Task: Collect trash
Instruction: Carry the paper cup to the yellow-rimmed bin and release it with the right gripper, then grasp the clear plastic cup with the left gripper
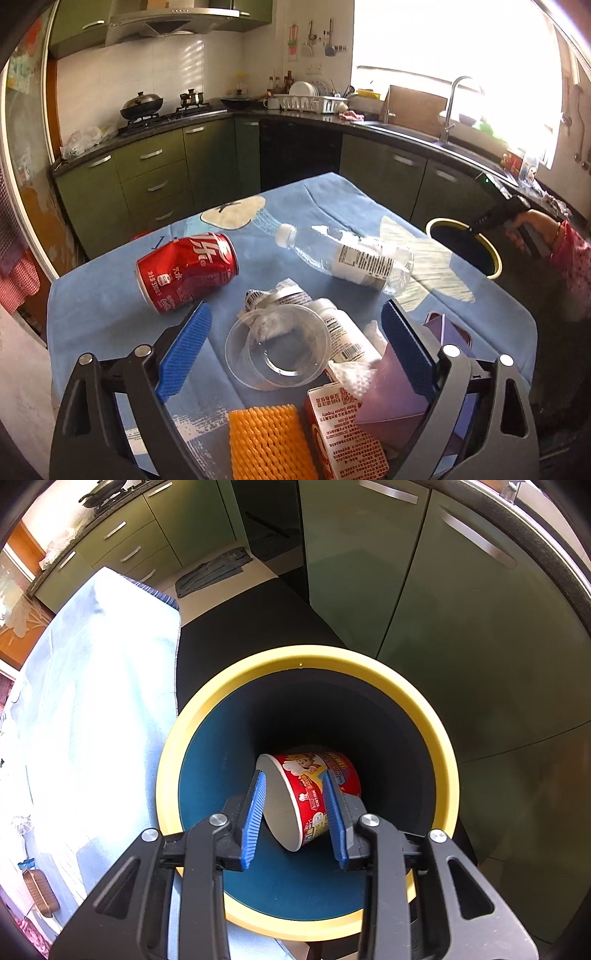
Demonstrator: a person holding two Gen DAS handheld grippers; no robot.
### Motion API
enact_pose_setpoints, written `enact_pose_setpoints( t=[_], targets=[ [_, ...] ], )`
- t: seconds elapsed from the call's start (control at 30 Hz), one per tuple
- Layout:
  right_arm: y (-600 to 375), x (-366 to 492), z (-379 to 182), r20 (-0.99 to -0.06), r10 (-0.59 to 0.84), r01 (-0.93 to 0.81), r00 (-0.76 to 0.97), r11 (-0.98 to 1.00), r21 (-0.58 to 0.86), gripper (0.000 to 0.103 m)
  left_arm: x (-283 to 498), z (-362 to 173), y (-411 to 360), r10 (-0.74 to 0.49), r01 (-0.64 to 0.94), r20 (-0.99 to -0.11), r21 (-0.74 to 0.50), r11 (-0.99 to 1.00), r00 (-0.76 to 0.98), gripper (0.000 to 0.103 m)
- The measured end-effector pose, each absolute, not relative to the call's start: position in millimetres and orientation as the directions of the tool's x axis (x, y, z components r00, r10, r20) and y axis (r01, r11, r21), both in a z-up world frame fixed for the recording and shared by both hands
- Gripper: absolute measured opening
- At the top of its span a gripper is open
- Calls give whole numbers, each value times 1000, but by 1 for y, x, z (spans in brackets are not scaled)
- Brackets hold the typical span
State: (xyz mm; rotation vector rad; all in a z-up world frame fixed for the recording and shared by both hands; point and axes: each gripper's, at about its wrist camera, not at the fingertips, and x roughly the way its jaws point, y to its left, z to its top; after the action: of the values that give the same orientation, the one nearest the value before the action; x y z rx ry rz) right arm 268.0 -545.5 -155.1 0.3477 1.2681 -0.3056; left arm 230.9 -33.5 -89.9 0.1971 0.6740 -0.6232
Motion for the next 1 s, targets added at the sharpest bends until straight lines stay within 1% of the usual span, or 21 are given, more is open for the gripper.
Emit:
enact_pose_setpoints(
  t=[0.07,0.17,0.3,0.33,0.4,0.43,0.5,0.67,0.83,1.0],
  targets=[
    [-544,267,-155,-961,-28,405,275,910,89,31,237,-102,-36,-465,602,-667,-31,798,582,80],
    [-542,265,-154,-959,-24,401,281,911,94,31,248,-114,-35,-453,600,-702,-46,799,549,75],
    [-542,260,-154,-956,-24,398,291,912,98,31,256,-118,-36,-459,600,-714,-68,797,528,73],
    [-542,258,-153,-955,-22,398,295,912,102,31,257,-118,-36,-465,603,-715,-76,794,522,69],
    [-541,255,-153,-953,-22,396,302,912,104,32,259,-117,-35,-486,606,-715,-110,788,502,58],
    [-541,254,-153,-952,-20,395,304,912,107,32,261,-117,-34,-494,603,-717,-129,787,491,55],
    [-541,252,-153,-951,-12,392,309,913,116,32,264,-118,-33,-496,595,-716,-141,791,490,54],
    [-541,248,-156,-947,2,389,321,912,133,32,266,-107,-28,-471,565,-708,-124,816,525,53],
    [-540,243,-152,-935,15,370,354,916,155,32,260,-71,-30,-463,566,-675,-82,820,574,53],
    [-538,232,-147,-918,33,346,395,921,182,32,249,-32,-56,-520,619,-645,-92,780,560,53]
  ],
)
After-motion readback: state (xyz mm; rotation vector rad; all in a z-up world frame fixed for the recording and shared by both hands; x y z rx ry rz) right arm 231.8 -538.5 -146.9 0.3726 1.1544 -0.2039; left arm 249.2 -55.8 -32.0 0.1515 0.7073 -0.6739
